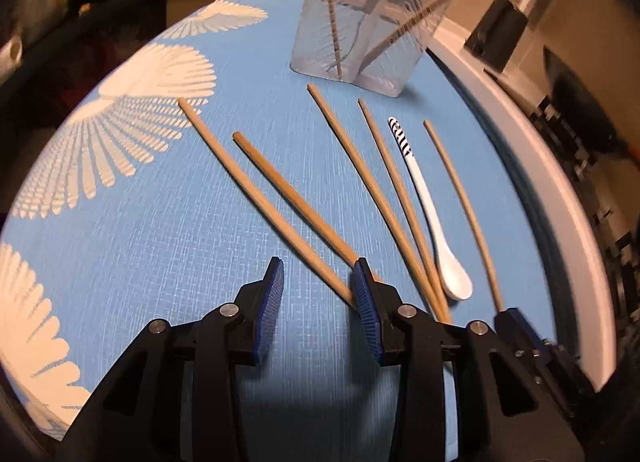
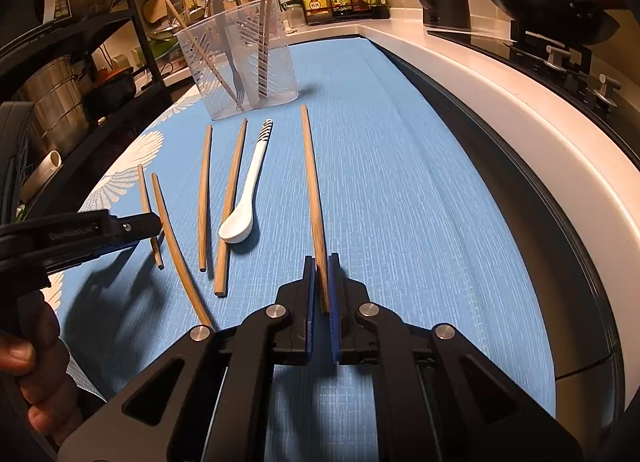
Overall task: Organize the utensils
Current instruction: 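Close the right tool on a wooden chopstick while the left tool closes on another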
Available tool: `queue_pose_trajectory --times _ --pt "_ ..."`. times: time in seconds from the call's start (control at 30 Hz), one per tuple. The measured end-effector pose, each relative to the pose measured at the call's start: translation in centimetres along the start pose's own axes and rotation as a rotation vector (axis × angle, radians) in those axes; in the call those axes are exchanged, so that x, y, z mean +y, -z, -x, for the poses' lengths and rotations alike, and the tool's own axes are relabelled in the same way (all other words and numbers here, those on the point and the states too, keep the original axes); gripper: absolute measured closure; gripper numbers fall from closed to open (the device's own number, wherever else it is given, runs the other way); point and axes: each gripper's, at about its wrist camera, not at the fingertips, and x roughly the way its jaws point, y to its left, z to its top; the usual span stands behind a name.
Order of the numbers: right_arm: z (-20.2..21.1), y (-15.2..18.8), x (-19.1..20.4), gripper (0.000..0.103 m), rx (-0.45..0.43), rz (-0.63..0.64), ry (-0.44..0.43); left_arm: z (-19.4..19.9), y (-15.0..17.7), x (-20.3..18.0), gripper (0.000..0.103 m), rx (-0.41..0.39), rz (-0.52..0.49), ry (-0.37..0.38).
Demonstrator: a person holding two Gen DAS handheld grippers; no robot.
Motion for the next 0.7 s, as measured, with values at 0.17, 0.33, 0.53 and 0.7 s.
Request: queue_pose_trajectory --times 0.17,0.33,0.53,0.7 --pt "0.0 0.1 0.2 0.095 -0.003 0.01 0.009 0.0 0.0 -0.6 0.082 0.003 -0.095 -0.073" --pt "0.0 0.1 0.1 0.097 -0.004 0.015 0.007 1.4 0.5 3.2 0.097 -0.01 -0.112 -0.056" --pt "0.1 0.3 0.2 0.096 -0.021 0.012 0.023 3.5 2.5 7.5 0.097 -0.099 -0.161 0.015" --pt "0.2 0.9 0.8 0.093 -0.062 0.032 0.043 4.4 4.7 8.5 0.096 -0.195 -0.193 0.025"
